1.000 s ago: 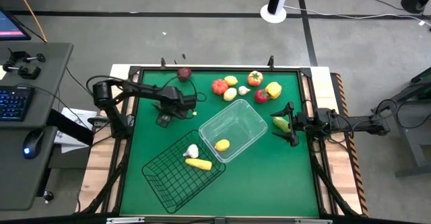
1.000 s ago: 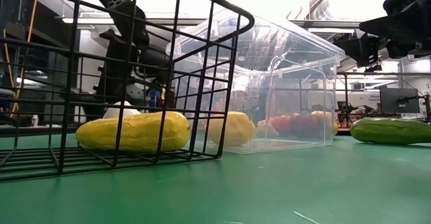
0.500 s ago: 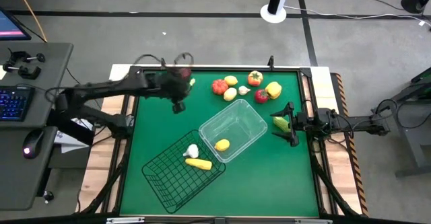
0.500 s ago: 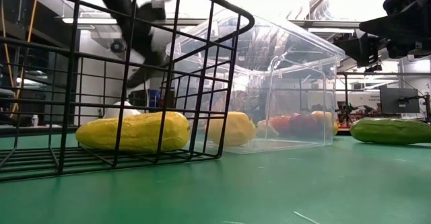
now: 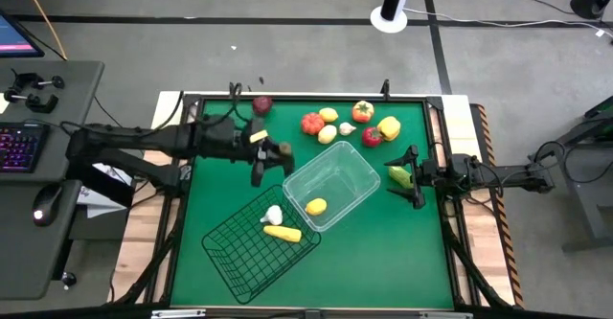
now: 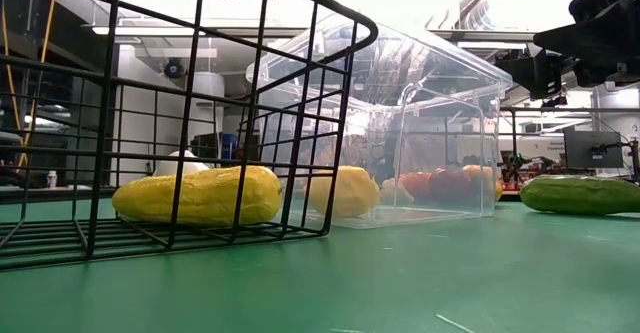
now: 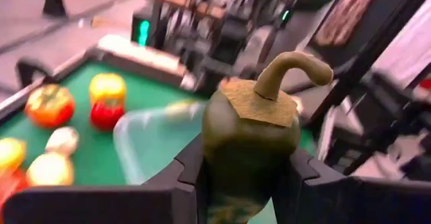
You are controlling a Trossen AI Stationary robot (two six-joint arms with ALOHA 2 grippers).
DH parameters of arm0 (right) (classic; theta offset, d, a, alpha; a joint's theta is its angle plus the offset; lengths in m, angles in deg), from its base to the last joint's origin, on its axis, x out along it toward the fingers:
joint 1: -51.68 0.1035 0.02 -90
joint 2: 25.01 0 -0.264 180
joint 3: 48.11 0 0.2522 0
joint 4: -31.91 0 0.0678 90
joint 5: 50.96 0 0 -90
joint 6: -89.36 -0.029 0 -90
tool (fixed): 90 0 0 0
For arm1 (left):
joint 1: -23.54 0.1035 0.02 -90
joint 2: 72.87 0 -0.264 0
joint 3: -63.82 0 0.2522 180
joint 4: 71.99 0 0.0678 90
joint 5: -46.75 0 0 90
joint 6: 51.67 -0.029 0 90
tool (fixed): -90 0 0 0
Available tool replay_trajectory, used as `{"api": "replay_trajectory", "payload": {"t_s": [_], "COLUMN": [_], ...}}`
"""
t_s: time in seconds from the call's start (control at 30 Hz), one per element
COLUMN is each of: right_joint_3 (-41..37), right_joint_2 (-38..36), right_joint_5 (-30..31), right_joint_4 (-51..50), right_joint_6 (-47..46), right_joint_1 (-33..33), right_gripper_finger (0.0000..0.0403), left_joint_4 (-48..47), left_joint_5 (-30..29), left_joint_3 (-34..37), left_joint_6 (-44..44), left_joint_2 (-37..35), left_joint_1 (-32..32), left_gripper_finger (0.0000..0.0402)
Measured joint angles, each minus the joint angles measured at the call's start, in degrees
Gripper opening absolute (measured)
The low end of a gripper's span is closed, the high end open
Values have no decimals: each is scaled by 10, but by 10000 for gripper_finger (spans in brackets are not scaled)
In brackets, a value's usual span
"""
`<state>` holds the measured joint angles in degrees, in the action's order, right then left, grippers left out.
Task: Sort produce into baskets
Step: Put the green chili pepper into the wire basket
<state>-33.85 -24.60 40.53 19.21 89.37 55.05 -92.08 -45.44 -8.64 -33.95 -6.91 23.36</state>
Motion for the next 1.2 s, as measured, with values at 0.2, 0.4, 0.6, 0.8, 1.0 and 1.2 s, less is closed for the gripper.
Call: {"api": "replay_trajectory", "payload": {"t_s": [0.2,0.4,0.6,0.8,1.0,1.2], "right_joint_3": [0,0,0,0,0,0], "right_joint_2": [0,0,0,0,0,0], "right_joint_5": [0,0,0,0,0,0], "right_joint_4": [0,0,0,0,0,0], "right_joint_6": [0,0,0,0,0,0], "right_joint_1": [0,0,0,0,0,0], "right_gripper_finger": [360,360,360,360,360,360], "left_joint_4": [66,67,67,67,66,66], "left_joint_5": [-39,-40,-40,-40,-40,-40], "left_joint_3": [0,0,0,0,0,0], "left_joint_6": [1,2,2,2,2,1], "left_joint_2": [5,6,6,6,6,6], "left_joint_1": [-23,-23,-23,-23,-22,-22], "left_gripper_finger": [83,83,83,84,84,84]}}
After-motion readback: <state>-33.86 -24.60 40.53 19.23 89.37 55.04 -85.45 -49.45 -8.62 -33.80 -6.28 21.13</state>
